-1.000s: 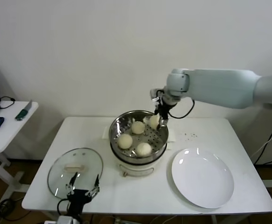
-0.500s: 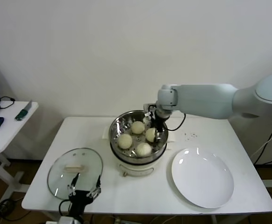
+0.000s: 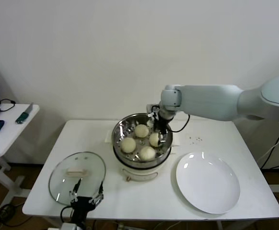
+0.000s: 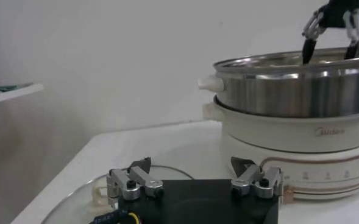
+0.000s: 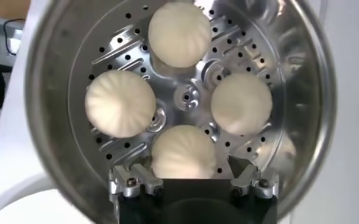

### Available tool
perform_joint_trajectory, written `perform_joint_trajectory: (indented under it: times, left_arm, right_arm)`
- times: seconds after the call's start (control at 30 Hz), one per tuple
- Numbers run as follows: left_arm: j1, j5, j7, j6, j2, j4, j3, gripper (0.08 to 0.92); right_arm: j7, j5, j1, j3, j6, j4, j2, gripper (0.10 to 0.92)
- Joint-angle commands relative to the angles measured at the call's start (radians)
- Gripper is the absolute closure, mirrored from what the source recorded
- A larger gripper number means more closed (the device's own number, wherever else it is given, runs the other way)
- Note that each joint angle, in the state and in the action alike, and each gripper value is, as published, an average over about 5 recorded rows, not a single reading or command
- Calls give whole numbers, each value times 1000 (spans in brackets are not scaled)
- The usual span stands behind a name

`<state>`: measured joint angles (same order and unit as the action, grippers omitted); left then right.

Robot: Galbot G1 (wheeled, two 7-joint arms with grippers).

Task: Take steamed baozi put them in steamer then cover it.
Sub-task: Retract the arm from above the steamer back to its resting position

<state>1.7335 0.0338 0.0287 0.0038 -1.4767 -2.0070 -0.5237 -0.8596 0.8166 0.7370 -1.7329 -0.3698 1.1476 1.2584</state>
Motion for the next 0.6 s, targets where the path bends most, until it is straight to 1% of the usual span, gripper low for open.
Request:
perform_joint_trajectory:
  times: [0.03,0.17,0.27,0.5,0.6]
  left_arm:
    - [-3,-5,3,-1,7,5,-6,177]
    - [-8,-6,3,2,10,3,-6,177]
    - [-12,-6,5,4,11,2,-6,177]
    - [-38,19,37,6,17,6,-12,177]
    - [-50,44,48,10,21,4,-15,177]
  right_arm:
    - [-52,53,125,-2,33,63,-80,202]
    - [-41,50,143,48,37,127,-183,203]
    - [22,29,125,110,70,176,-282,203]
    - [400,-7,-24,236,230,335,-527,203]
    - [516,-23,-160,344,280,379,-626,203]
